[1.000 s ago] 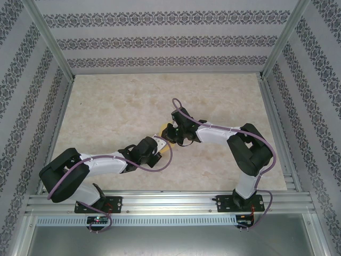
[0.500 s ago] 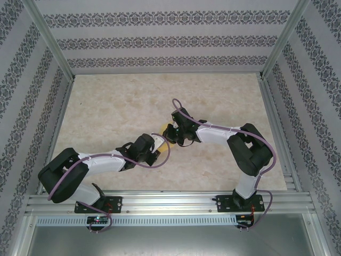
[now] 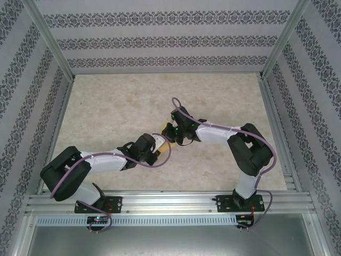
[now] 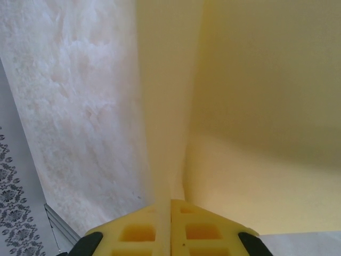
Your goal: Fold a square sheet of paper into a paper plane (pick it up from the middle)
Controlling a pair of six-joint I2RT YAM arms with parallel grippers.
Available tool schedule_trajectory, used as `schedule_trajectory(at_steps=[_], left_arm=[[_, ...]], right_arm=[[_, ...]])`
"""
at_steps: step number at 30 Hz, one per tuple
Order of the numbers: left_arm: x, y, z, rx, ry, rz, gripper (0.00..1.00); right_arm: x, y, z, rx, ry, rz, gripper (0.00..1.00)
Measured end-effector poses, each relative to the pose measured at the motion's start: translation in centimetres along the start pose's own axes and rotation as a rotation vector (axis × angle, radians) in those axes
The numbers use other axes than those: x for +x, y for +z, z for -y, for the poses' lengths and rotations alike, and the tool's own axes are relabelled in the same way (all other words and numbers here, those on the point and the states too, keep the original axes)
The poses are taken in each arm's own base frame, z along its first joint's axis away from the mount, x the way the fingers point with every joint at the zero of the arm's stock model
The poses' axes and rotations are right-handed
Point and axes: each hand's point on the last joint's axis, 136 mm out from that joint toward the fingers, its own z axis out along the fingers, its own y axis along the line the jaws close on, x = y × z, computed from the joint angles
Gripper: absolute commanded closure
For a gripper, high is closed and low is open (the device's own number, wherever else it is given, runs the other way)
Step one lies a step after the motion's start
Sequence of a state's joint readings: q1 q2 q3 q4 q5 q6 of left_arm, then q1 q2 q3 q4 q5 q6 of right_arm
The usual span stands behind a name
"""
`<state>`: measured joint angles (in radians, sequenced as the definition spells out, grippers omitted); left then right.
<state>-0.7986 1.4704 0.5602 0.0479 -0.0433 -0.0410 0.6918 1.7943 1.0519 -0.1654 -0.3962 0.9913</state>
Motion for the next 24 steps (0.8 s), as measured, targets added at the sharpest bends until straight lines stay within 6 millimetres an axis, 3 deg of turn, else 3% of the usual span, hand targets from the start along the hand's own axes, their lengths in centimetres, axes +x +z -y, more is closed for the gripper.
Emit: schedule_trajectory(at_steps=[4,9,13,24], left_arm=[[0.0,0.0,0.0,0.000,0.004,0.000,0.98],[0.0,0.0,0.0,0.001,0.003,-0.001,1.00],[0.0,0.0,0.2,0.015,-0.007,0.000,1.00],[-0.9,-0.5,-1.1,0.125,-0.178,0.031,1.00]], right_arm=[[0.0,0.0,0.1,0.003,0.001,-0.001,0.87],[0.1,0.0,0.2,0.008,0.000,-0.003,0.80],[0.1,-0.3,0.4,0.024,-0.016,0.004,0.64],[-0.9,-4.7,-1.0,-0.014,-0.058,0.101,0.57]])
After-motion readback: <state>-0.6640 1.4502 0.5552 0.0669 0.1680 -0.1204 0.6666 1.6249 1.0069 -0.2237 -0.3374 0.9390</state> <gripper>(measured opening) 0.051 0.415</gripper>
